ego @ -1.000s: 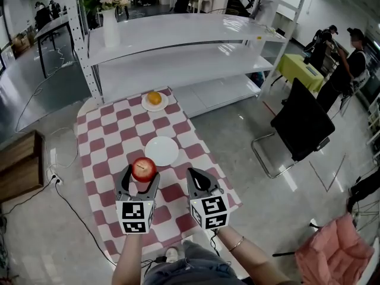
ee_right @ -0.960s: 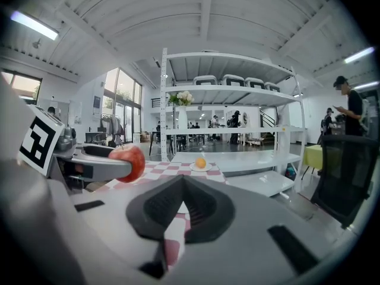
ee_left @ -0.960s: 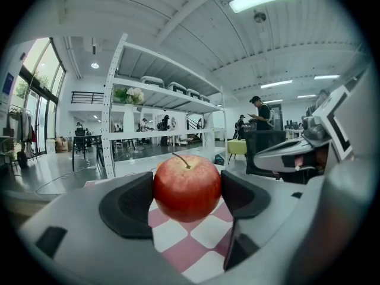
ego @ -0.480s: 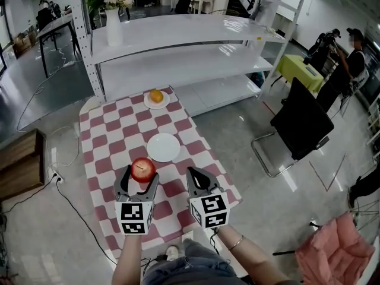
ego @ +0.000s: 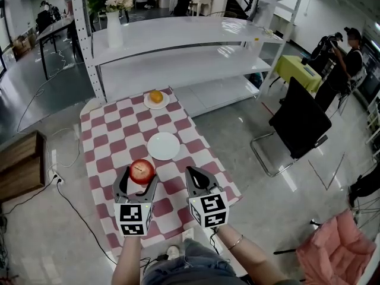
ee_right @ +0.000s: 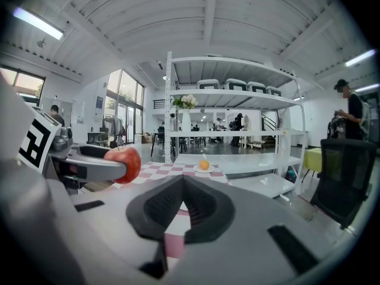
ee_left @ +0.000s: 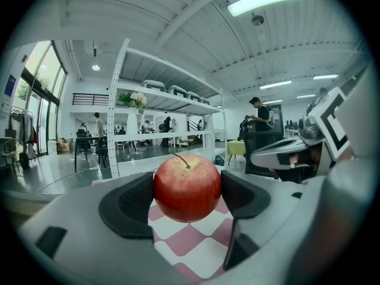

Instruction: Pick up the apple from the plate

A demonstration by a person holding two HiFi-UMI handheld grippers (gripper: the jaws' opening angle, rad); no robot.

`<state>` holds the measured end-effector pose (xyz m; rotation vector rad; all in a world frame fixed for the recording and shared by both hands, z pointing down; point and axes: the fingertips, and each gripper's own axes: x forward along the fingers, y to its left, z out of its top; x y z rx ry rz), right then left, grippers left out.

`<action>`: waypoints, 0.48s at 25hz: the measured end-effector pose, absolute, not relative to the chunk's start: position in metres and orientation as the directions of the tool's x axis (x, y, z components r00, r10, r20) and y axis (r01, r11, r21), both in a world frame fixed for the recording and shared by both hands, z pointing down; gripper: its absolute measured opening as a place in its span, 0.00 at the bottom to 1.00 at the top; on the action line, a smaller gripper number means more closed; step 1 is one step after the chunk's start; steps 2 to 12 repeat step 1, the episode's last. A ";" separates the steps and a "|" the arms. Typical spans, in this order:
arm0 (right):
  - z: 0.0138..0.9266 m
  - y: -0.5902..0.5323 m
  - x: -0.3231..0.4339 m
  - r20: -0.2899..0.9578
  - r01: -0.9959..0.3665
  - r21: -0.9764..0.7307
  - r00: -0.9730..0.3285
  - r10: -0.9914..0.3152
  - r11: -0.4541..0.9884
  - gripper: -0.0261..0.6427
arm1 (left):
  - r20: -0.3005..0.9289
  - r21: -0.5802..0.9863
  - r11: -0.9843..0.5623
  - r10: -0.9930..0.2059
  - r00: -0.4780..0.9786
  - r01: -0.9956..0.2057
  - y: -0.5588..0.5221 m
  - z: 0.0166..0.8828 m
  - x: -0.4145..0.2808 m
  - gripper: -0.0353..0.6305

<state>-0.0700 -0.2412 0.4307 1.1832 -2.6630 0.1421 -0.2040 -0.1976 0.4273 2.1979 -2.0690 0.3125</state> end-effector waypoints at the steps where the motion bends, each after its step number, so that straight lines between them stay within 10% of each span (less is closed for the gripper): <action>1: 0.430 -0.238 -0.070 0.241 -0.741 0.002 -0.651 -0.720 0.671 0.05 | 0.221 -0.062 -0.067 -0.974 0.051 -0.996 -0.194 0.427 -0.204 0.58; 12: 0.430 -0.238 -0.070 0.241 -0.741 0.002 -0.651 -0.720 0.671 0.05 | 0.221 -0.062 -0.067 -0.974 0.051 -0.996 -0.194 0.427 -0.204 0.58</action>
